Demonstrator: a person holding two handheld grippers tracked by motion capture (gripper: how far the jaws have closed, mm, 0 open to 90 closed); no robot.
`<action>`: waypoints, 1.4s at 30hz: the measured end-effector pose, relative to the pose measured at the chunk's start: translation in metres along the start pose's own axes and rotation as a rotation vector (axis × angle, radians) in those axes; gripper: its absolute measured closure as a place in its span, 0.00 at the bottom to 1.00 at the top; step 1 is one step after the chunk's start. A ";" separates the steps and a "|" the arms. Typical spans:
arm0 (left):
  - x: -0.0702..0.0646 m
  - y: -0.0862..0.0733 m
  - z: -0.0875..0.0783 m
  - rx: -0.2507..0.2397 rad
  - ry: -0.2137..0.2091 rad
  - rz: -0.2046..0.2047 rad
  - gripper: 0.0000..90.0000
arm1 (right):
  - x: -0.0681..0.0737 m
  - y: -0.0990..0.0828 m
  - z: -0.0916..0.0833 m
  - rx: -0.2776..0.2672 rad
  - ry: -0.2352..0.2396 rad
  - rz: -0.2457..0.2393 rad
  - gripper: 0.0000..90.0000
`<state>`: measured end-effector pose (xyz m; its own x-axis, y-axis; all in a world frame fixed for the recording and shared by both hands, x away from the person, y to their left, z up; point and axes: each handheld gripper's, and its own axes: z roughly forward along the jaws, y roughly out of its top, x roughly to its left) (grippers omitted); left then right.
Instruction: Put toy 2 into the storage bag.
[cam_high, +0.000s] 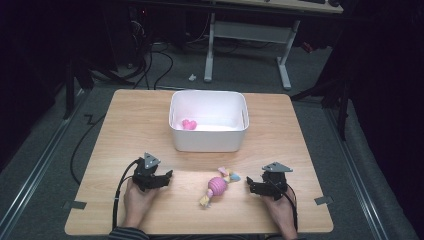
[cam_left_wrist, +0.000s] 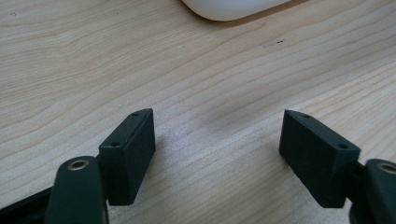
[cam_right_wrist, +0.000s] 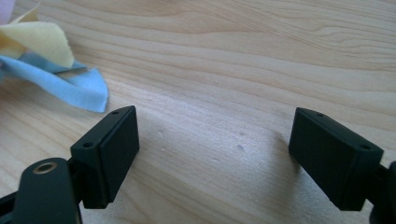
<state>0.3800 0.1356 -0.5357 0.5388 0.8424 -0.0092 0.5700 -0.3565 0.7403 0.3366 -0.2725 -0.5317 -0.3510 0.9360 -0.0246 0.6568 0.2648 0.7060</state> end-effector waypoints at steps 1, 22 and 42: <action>0.000 0.000 0.000 -0.001 0.003 -0.001 0.29 | 0.001 0.000 0.000 0.001 0.002 0.000 0.18; -0.001 0.000 0.000 0.001 0.001 -0.004 0.28 | 0.029 0.004 -0.035 -0.053 0.201 -0.098 0.28; -0.001 0.000 0.000 0.002 0.004 -0.006 0.28 | 0.077 0.037 -0.042 -0.106 0.352 -0.254 0.21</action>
<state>0.3791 0.1354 -0.5357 0.5328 0.8462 -0.0107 0.5745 -0.3523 0.7388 0.3056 -0.2009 -0.4775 -0.7103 0.7035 0.0233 0.4550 0.4337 0.7777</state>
